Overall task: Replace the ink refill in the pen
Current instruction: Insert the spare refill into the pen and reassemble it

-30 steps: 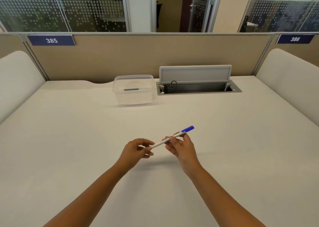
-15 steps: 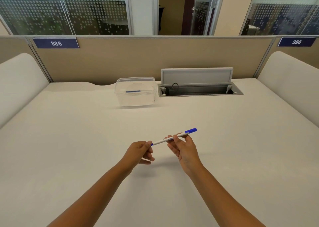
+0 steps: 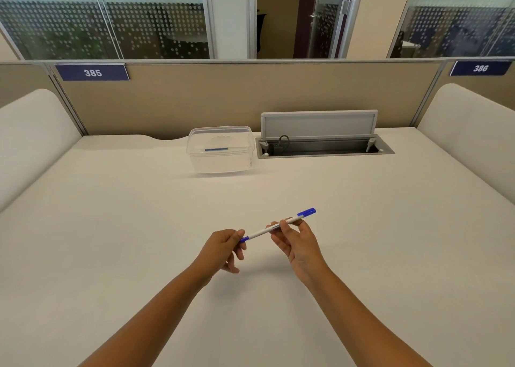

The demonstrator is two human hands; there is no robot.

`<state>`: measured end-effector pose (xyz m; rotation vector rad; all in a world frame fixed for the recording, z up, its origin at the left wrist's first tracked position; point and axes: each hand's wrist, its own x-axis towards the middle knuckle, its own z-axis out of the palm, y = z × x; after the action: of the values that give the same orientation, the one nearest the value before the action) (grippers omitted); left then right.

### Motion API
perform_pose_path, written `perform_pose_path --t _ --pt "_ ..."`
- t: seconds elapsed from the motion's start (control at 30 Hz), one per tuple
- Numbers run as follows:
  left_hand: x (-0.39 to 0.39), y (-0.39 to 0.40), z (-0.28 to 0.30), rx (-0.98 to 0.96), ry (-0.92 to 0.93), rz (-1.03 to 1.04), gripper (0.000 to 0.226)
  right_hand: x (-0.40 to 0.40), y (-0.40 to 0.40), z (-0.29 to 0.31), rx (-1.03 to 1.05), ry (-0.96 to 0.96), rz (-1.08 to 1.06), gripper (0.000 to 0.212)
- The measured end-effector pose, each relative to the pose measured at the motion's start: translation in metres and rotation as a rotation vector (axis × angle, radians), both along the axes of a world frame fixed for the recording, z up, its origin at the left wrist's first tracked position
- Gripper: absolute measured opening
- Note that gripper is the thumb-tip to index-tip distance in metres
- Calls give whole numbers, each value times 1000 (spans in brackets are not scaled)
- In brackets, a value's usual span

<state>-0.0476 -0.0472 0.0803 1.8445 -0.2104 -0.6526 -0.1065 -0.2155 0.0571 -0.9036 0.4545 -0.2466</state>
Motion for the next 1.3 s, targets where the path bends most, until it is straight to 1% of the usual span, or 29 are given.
perform_pose_path --t 0.1,0.2,0.27,0.43,0.5,0.6,0.63,0.7,0.8,0.9,0.97,1.07,1.13,1.2,1.3 --pt "-1 3 2 -16 106 -31 47 -1 -1 0 4 -8 5 13" --pt "-2 4 0 -90 178 -23 44 -1 0 -1 5 -2 8 10" --pt "-2 3 -1 -112 150 15 40 -1 2 -1 16 -5 7 7" --pt "0 4 -6 -60 -77 29 15 0 2 -1 24 -1 4 9" --pt "1 4 -5 -60 -67 34 15 0 1 -1 28 -7 4 9" --pt "1 3 -2 -53 23 48 32 0 0 0 25 -5 -3 10" --pt "1 3 -1 -44 33 43 33 0 0 0 25 -2 -3 10" --pt "1 4 -2 -36 18 29 27 0 0 0 29 1 1 10" --pt "3 5 -4 -25 -90 41 9 -1 1 0 37 6 5 9" --pt "2 4 -3 -58 -155 82 4 0 2 0 76 13 -4 8" --pt "1 3 -2 -90 -145 106 8 1 2 1 99 17 -9 8" --pt "0 1 2 -76 -87 133 27 1 2 2 109 23 -7 10" --pt "1 1 3 -56 -68 135 34 0 2 2 108 22 -3 11" --pt "1 0 2 -51 -73 114 32 0 2 3 105 21 -1 12" --pt "2 1 1 -64 -118 99 21 0 2 3 114 19 0 15"
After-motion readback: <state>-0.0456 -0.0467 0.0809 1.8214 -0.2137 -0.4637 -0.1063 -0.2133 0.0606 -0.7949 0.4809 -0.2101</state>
